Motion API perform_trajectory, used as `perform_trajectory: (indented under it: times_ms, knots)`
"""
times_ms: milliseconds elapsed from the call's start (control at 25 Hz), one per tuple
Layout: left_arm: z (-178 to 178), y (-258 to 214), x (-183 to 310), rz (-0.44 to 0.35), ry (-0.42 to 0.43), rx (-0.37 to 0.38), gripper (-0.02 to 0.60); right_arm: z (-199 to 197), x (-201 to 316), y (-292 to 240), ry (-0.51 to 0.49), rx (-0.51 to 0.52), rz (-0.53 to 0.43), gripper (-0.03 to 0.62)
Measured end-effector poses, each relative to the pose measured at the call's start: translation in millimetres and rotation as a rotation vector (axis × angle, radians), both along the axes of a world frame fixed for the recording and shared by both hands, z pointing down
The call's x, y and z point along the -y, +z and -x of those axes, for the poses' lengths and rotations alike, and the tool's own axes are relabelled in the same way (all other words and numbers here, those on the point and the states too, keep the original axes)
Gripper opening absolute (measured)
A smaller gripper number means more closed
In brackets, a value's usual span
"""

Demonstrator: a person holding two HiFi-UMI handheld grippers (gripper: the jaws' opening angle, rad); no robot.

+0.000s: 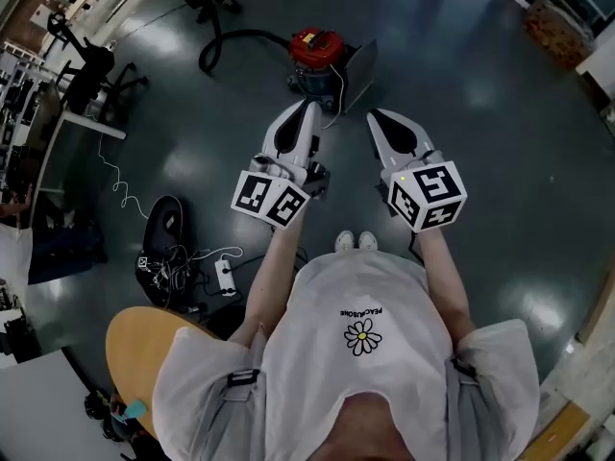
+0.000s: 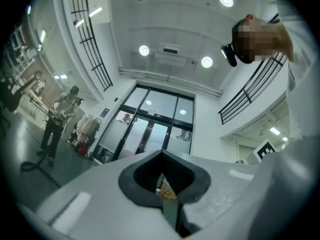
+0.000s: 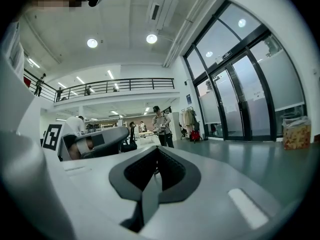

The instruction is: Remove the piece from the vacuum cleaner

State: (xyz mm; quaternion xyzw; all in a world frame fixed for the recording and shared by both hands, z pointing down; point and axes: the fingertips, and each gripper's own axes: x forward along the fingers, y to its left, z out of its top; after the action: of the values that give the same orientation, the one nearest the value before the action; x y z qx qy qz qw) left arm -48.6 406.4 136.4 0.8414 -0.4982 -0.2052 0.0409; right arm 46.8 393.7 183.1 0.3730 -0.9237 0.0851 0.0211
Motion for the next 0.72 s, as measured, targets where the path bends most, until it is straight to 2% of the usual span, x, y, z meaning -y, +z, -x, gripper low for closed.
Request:
perform_trajectory:
  times_ms: [160,240,360,560,640,720]
  knots:
    - [0.0,-9.3,-4.3,-0.011,0.042,-0.062,0.000,0.3,-2.3,-5.2,-0.031,0.056,0.023,0.025]
    - [-0.3,-10.1,-2.3,-0.001,0.035,-0.054,0.002,-1.1,-1.3,-6.8,-0.046,0.102,0.044,0.025]
    - [-7.0,-4.3,2.8,0.022,-0.007,0.059,0.001,-8.8,1.9,-5.6,-0.049,0.157,0.067,0.025]
    - [-22.4,6.7,9.8,0.042,-0.031,0.177,0.000,-22.0,7.6,1.4,-0.040,0.126,0.047,0.025]
    - [-26.6,13.2,18.8,0.065,-0.046,0.206,0.000,-25.3,10.1,-2.0,-0.090,0.193,0.071,0.025]
    - [-31.5,17.4,28.1,0.085,-0.058,0.218,0.000,-30.7,13.1,-8.2,-0.158,0.315,0.124,0.025]
